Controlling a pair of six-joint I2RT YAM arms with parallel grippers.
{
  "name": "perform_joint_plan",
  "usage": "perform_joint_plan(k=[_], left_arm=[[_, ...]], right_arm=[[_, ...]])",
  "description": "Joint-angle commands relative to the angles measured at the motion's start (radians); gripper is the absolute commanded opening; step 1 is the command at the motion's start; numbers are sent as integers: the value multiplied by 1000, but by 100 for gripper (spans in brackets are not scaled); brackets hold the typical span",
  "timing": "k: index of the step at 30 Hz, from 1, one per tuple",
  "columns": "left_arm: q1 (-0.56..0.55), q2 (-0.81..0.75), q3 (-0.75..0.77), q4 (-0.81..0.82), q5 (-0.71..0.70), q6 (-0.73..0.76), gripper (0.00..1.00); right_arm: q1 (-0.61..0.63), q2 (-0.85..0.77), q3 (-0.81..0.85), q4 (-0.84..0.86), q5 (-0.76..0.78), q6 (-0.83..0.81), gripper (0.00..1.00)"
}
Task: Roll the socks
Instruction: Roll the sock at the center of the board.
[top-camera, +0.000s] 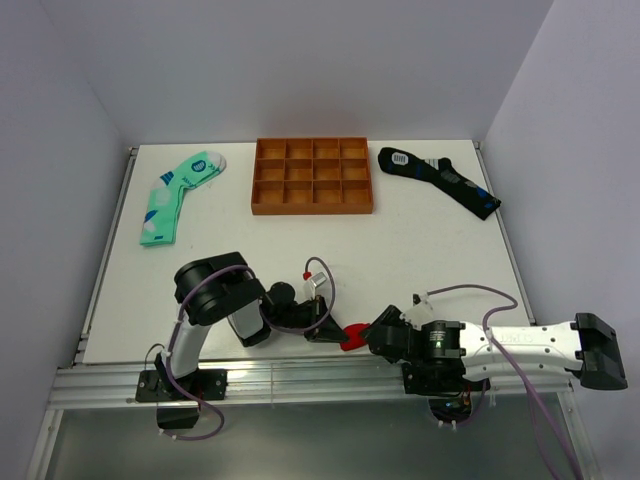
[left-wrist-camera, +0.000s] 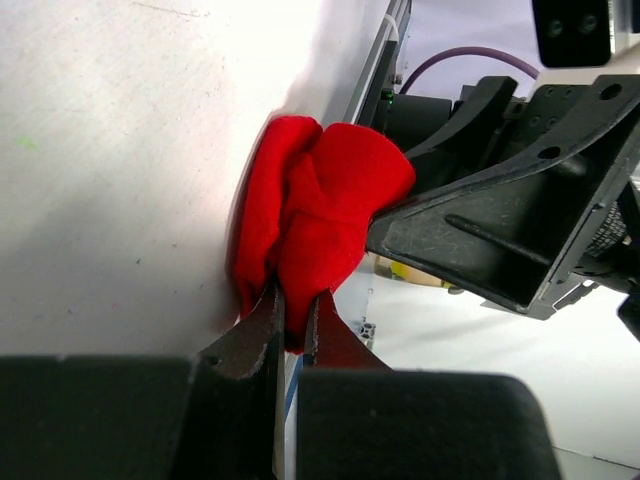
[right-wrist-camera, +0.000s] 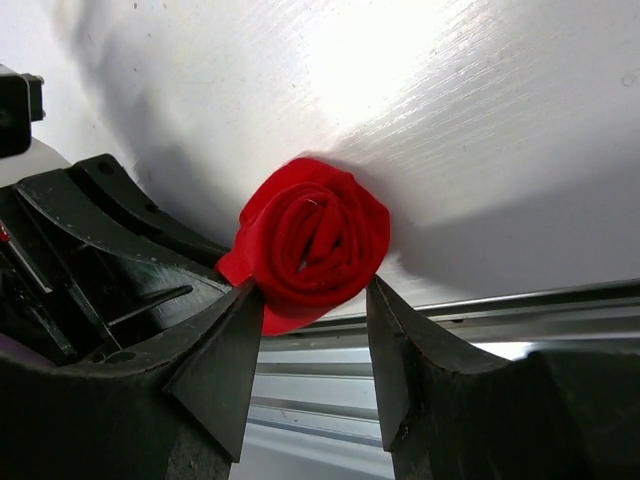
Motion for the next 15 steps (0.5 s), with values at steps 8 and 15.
perform_joint_plan(k=[8,15], left_arm=[[-3,66,-45,-226,24,25,0],[-3,96,-68,-129,46,-39,0]], right_arm=[[18,99,-27,93,34,61,53],[76,133,-73,120,54,191,54]])
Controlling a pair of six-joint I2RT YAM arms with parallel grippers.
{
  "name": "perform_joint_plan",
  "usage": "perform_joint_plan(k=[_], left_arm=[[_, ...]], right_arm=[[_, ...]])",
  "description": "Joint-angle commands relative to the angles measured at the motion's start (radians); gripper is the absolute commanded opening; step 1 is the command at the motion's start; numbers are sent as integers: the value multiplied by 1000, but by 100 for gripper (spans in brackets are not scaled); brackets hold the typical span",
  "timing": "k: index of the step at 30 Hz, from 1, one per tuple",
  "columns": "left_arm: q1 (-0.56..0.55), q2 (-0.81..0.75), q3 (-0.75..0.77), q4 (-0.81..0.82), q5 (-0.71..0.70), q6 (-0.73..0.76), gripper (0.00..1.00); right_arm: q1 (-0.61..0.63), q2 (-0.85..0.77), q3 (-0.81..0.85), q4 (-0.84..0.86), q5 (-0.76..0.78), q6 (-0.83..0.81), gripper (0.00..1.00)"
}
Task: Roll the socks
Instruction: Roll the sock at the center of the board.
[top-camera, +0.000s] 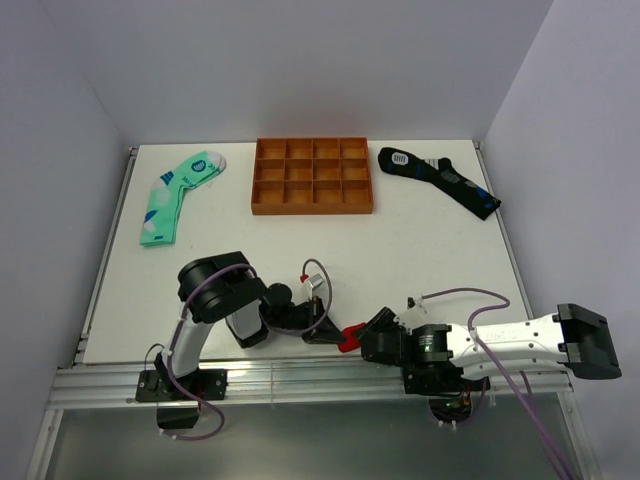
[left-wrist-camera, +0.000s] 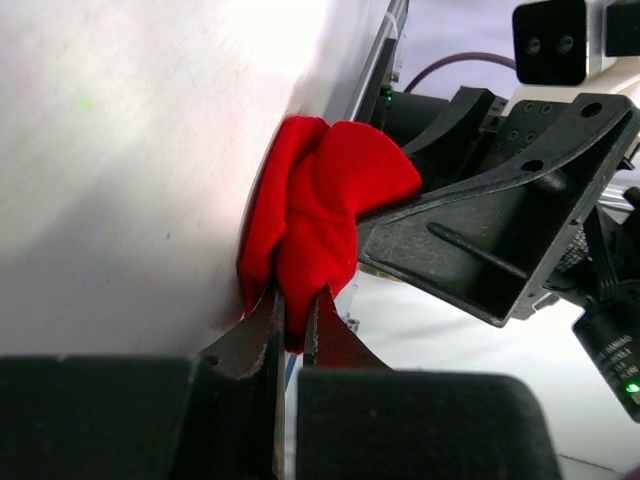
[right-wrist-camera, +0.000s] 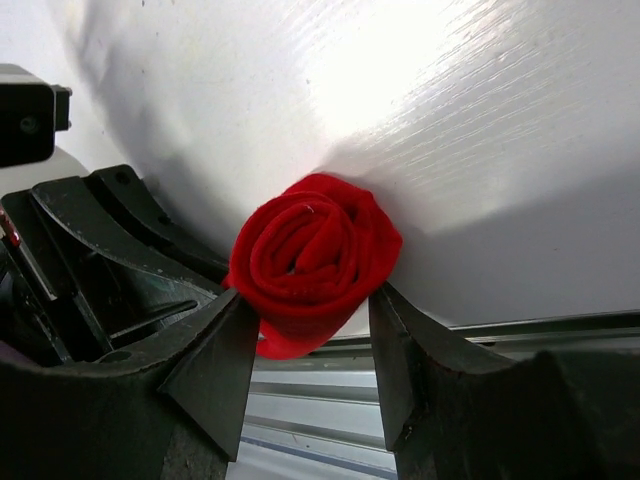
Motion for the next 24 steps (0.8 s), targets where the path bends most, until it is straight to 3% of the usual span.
perform_joint_plan(k=[1,7,24], left_arm=[[-15,82,-59,-140,33,3,0],[-15,114,-79,-21,53,-73,0],[-16,105,-89,97,110,-221,0]], right_arm=[[38,15,-47,-18,3,124,54],[52,69,-38,-5,22,133,54],[78,196,-56,124,91,168,54]])
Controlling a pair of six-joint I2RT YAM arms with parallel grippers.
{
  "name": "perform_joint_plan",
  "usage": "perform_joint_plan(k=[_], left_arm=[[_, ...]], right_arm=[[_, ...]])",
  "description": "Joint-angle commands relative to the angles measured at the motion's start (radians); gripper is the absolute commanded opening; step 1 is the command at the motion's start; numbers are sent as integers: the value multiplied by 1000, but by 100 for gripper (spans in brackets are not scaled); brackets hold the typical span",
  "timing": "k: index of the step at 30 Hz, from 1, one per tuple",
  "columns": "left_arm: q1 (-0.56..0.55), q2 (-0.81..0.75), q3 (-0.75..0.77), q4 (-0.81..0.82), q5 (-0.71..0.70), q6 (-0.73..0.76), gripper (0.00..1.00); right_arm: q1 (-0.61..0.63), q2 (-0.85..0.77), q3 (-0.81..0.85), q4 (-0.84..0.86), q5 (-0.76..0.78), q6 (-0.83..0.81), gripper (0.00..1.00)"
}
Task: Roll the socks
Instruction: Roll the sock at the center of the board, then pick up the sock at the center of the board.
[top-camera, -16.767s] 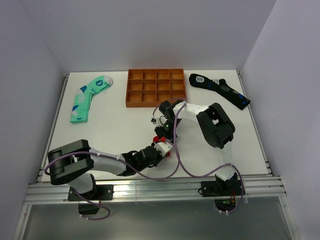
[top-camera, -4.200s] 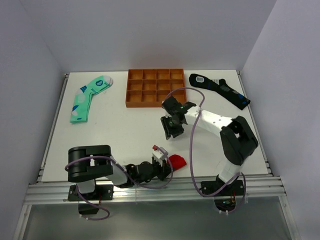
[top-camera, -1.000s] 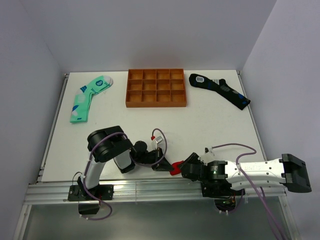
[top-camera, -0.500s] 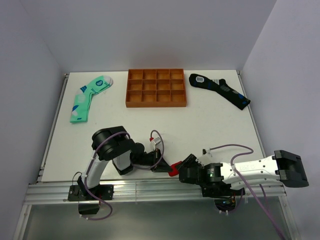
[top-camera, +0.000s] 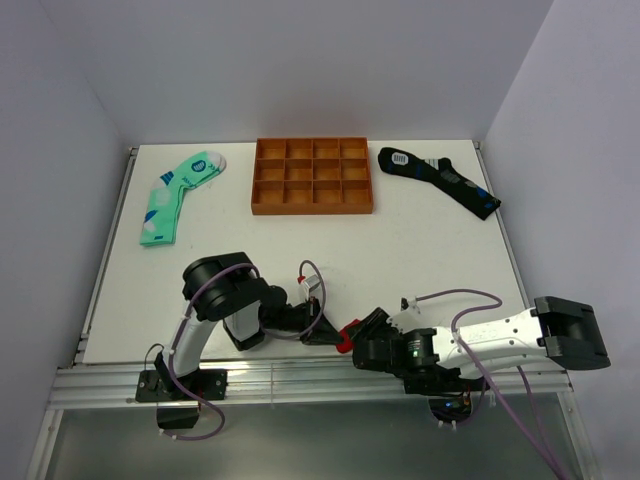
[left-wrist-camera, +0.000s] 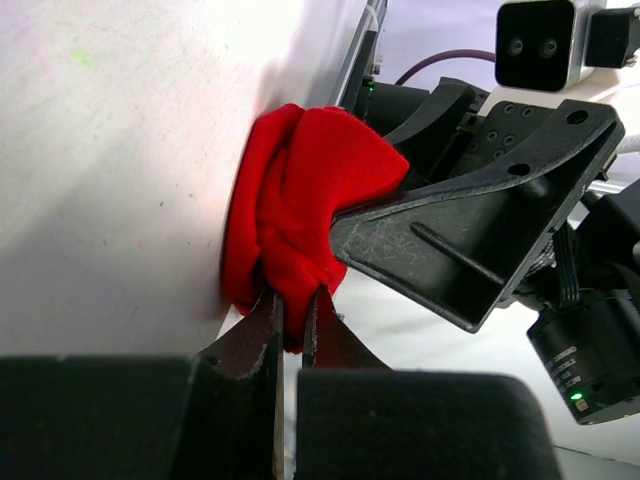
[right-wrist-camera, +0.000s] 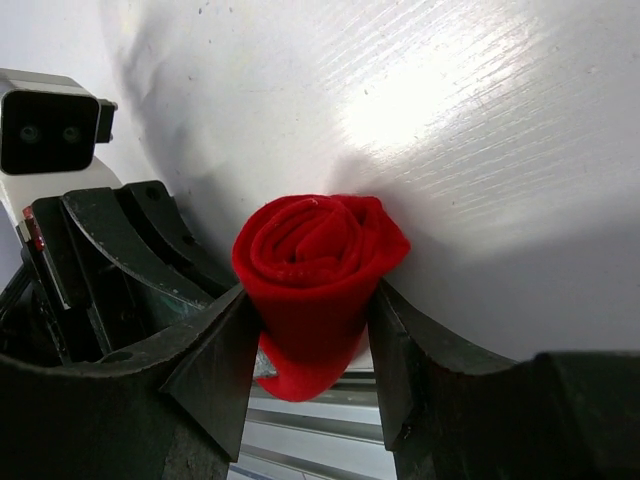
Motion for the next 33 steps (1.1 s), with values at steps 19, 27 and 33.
perform_joint_plan(k=[19,27,33], left_arm=[[-39,70,-92,106,62,-235,10],[9,-209,-116,-343,-66,4,27],[26,-468,-40,-785,-190,231,29]], right_arm=[[7,-53,-83,-80,-39,116,0],[7,-235,-100,-217,-16,86,0],[7,-255,-89,-234,-5,48,0]])
